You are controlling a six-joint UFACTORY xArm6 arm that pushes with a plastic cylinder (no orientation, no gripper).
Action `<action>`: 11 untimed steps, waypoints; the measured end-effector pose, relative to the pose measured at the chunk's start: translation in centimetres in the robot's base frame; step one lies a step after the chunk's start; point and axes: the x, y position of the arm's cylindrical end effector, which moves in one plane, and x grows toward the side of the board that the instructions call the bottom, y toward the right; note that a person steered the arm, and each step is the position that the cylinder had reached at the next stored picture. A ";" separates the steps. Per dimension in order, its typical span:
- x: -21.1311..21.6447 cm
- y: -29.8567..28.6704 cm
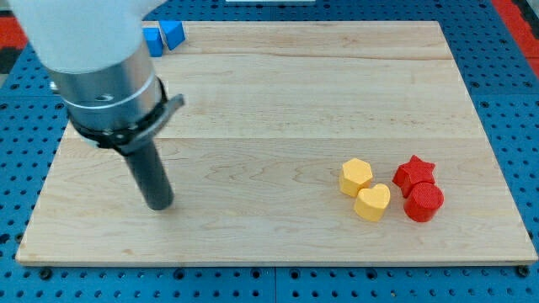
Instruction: Separate the green star from the green circle
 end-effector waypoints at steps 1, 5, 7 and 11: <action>-4.5 -6.0; -17.5 -4.8; -19.7 -0.7; -23.5 11.0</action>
